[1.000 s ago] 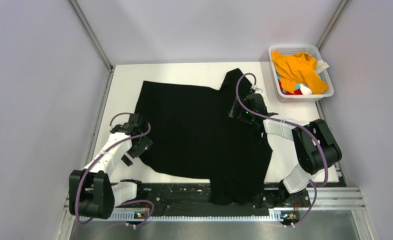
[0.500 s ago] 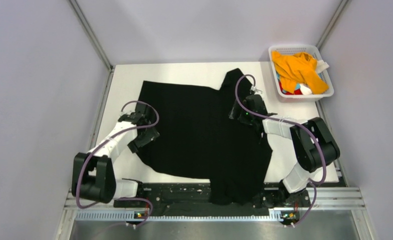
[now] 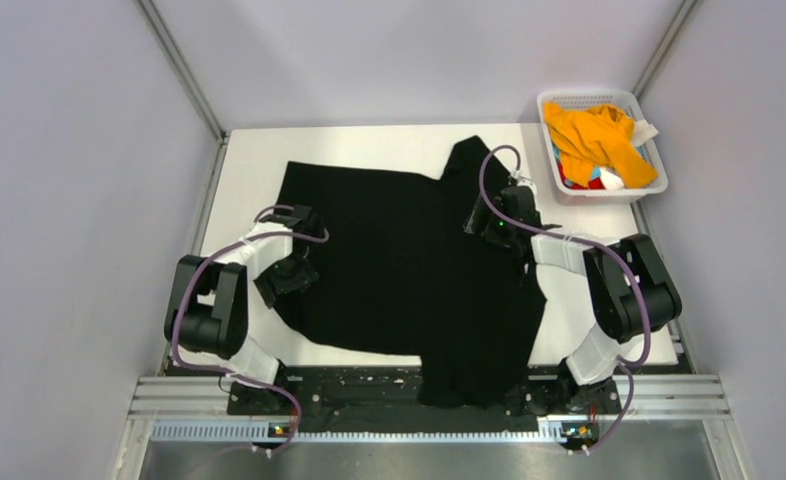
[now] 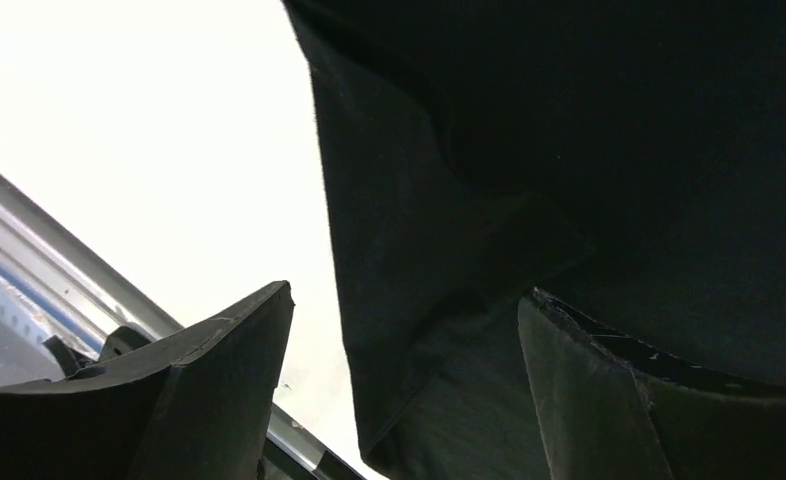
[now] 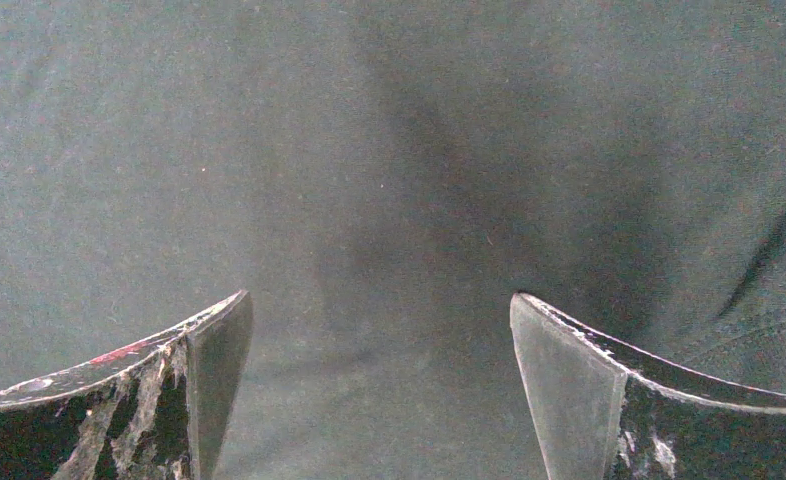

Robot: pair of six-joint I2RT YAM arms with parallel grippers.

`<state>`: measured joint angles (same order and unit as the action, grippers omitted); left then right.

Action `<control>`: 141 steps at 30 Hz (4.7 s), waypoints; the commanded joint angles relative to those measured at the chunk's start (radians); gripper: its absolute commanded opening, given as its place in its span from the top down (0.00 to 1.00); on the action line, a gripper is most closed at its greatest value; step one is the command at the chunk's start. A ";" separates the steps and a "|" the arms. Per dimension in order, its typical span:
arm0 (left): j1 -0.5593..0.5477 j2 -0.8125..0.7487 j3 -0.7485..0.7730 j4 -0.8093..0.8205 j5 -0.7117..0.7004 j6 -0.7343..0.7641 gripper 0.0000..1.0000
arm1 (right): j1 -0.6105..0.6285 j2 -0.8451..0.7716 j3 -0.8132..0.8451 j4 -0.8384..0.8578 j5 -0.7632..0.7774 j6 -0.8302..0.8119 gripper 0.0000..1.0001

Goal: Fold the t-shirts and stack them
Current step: Flatten out the tshirt, then grab the side of the flattened tshirt closest away from the robot with both arms

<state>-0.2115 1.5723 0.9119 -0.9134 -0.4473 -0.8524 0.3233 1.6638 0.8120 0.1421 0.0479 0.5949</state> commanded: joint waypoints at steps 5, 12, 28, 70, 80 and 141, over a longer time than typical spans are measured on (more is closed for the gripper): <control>0.019 0.030 0.027 -0.201 -0.167 -0.148 0.13 | -0.036 0.038 0.001 -0.031 0.010 -0.013 0.01; 0.050 -0.046 -0.004 -0.262 -0.207 -0.186 0.13 | -0.044 0.059 0.009 -0.044 0.010 -0.008 0.01; 0.081 -0.169 -0.026 -0.396 -0.119 -0.290 0.08 | -0.066 0.027 0.001 -0.046 -0.031 -0.019 0.01; 0.158 0.828 1.102 0.086 0.279 0.204 0.01 | -0.076 0.436 0.628 -0.305 0.208 -0.182 0.02; 0.205 0.888 1.185 0.190 0.438 0.181 0.01 | -0.097 0.629 0.930 -0.347 0.157 -0.218 0.02; 0.253 -0.462 -0.287 0.138 0.069 -0.189 0.15 | 0.053 -0.625 -0.113 -0.567 0.051 -0.134 0.01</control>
<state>0.0269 1.1309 0.6502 -0.8303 -0.3580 -0.9516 0.3695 1.0595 0.7021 -0.4164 0.0872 0.4568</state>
